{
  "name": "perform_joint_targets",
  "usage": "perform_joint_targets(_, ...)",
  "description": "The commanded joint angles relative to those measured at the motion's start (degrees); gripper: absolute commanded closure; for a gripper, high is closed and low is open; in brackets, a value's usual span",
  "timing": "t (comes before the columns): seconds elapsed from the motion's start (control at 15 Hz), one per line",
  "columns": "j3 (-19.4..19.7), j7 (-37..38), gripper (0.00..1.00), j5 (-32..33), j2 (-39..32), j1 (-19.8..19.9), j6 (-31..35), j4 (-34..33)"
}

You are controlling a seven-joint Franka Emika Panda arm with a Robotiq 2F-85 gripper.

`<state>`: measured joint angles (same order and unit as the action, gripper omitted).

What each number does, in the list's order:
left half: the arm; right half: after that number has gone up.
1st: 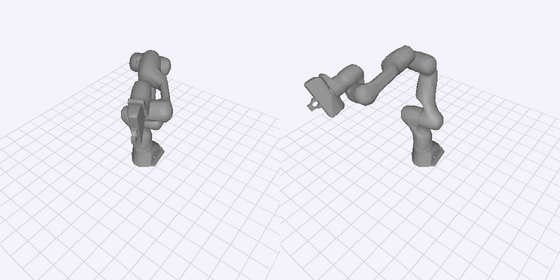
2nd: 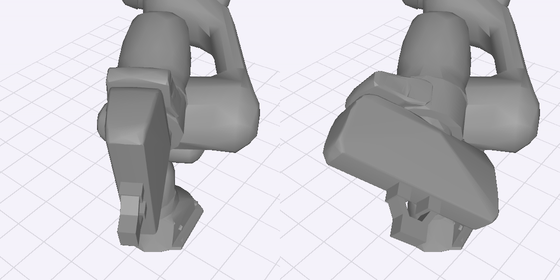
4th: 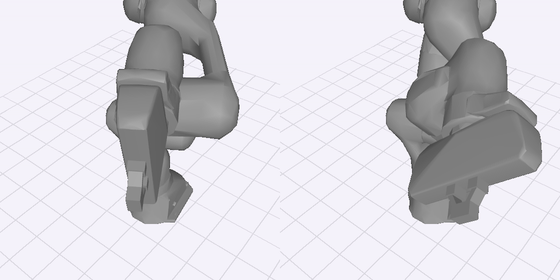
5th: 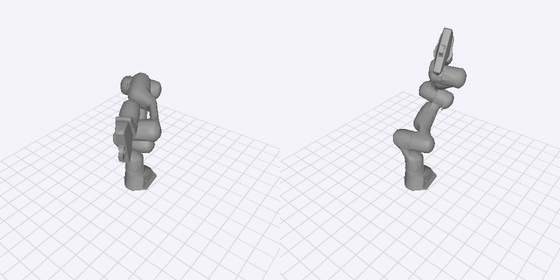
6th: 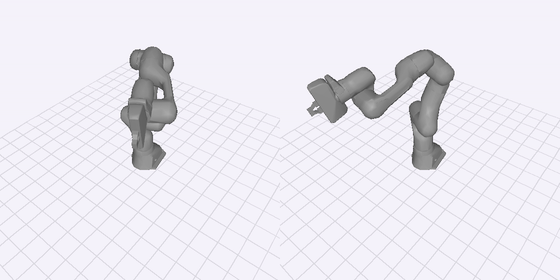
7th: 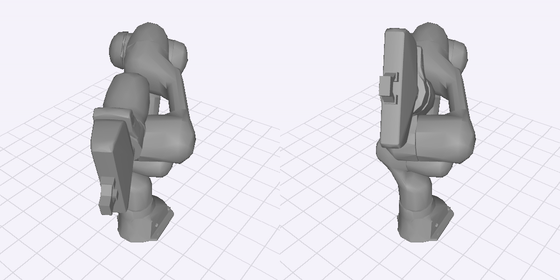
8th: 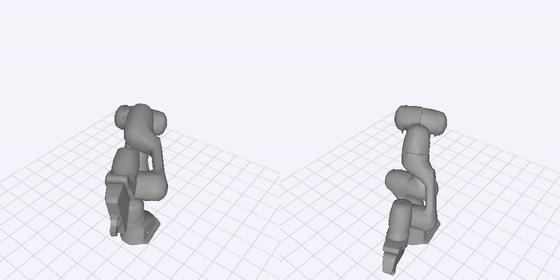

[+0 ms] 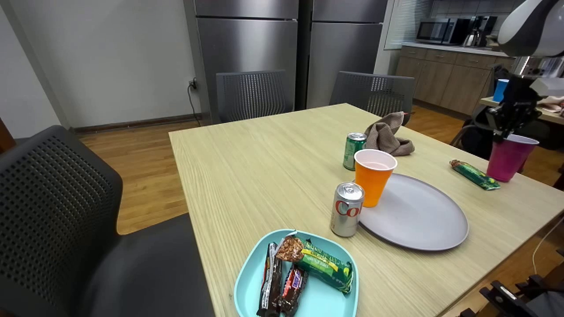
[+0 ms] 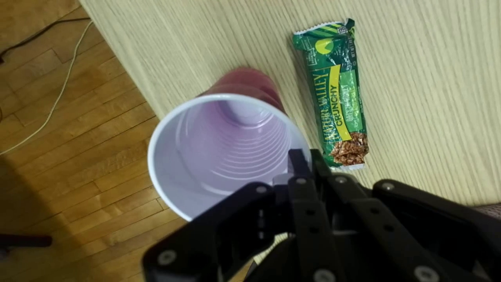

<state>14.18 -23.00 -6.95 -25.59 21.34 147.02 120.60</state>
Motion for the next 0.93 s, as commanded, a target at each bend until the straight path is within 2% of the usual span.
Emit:
perform_joint_targets(0.0, 1.1, 4.8, 0.99, 5.5, 1.3, -1.1, 1.5, 1.0)
perform_joint_targets(0.4, 0.4, 2.8, 0.99, 10.8, 8.1, -1.0, 5.5, 6.4)
perform_joint_targets(0.87, -1.4, -2.6, 0.99, 10.1, 19.2, -1.3, 8.5, 15.5)
